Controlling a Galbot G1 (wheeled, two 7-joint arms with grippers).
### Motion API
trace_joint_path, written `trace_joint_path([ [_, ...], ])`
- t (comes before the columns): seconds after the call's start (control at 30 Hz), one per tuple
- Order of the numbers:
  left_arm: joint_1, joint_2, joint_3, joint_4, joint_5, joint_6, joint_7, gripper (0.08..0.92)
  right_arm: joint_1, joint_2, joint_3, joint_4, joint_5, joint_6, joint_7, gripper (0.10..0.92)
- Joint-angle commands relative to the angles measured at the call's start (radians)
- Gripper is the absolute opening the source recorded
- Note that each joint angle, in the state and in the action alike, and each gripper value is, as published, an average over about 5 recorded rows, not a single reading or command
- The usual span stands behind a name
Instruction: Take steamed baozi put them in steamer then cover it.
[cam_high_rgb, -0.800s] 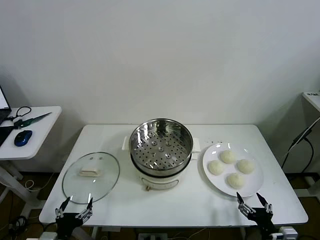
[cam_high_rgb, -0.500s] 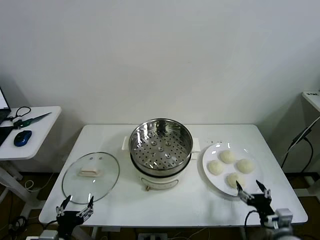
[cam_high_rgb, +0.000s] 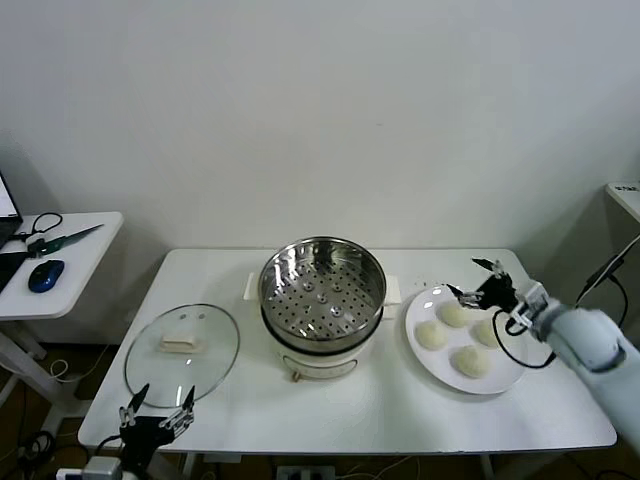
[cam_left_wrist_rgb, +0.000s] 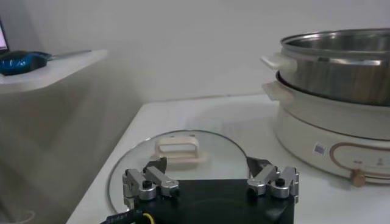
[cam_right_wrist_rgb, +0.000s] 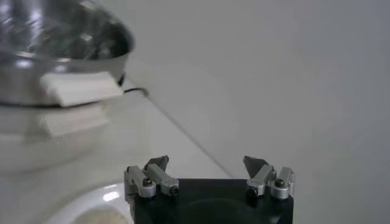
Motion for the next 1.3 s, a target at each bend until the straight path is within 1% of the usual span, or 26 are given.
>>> trace_joint_path([
  [0.03,0.004,0.004,-0.008,-0.014,-0.003,0.004,0.005,0.823,0.934,-0.008,-0.896,-0.359,-0.130,0.202,-0.539,0.823],
  [0.17,0.003,0.005,-0.012,-0.012,-0.003,0.005,0.007,0.823,1.012,0.074,-1.034,-0.417,-0.101,0.187,-0.570,0.823],
  [0.27,0.002,0.002,-0.011,-0.013,-0.002,0.008,0.010,0.823,0.987,0.115,-1.064,-0.439,-0.060,0.150,-0.557,0.823],
  [0.67,-0.009,-0.013,-0.008,-0.020,0.010,0.027,0.026,0.823,0.691,0.221,-0.843,-0.524,-0.044,0.093,-0.473,0.823],
  [0.83,-0.014,-0.017,-0.007,-0.014,0.021,0.027,0.028,0.823,0.639,0.281,-0.808,-0.589,-0.109,0.105,-0.464,0.823],
  [1.03,-0.015,-0.018,-0.006,0.001,0.026,0.023,0.028,0.823,0.584,0.349,-0.743,-0.684,-0.193,0.114,-0.416,0.823],
  [1.3,-0.011,-0.020,-0.003,0.007,0.034,0.020,0.028,0.823,0.534,0.400,-0.680,-0.750,-0.224,0.108,-0.383,0.823],
])
